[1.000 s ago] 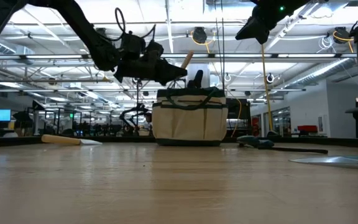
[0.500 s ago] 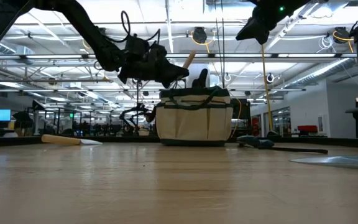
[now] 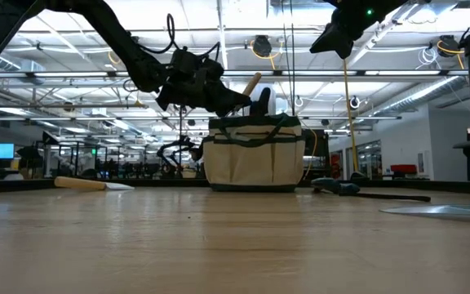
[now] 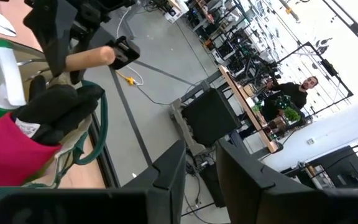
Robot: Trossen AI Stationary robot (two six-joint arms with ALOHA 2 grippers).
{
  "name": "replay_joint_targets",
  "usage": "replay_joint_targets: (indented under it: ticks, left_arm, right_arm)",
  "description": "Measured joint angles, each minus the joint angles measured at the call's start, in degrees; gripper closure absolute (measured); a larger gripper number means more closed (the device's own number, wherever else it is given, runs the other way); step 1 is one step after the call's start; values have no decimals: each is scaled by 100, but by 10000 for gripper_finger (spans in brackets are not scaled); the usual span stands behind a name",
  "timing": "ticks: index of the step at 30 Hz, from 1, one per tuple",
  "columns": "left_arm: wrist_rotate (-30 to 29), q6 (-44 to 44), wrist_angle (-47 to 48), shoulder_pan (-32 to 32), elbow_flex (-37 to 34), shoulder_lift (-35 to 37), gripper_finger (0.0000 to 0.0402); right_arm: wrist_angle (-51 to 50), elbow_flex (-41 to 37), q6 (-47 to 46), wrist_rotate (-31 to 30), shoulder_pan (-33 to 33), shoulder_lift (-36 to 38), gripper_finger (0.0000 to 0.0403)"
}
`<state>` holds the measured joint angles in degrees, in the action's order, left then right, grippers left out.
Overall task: Pick & Place Garden tools in Gardening bag
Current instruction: Put the right brown hand rake into the green gardening bag
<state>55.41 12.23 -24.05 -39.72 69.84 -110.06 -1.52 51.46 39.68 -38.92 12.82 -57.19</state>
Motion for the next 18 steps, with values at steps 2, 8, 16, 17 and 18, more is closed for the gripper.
replay_joint_targets:
  ticks: [2, 8, 16, 17, 18]
  left_arm:
    - [-4, 43, 39, -9, 0, 0, 332]
    - [-309, 137, -45, -35, 0, 0, 332]
    - [-663, 463, 23, 47, 0, 2, 302]
    - [-682, 461, 24, 52, 0, 2, 304]
    - [-700, 444, 24, 55, 0, 2, 307]
  right_arm:
    - [0, 0, 0, 2, 0, 0, 323]
    - [0, 0, 0, 4, 0, 0, 323]
    - [2, 0, -2, 6, 0, 0, 323]
    - [2, 0, -2, 7, 0, 0, 323]
    - [2, 0, -2, 7, 0, 0, 323]
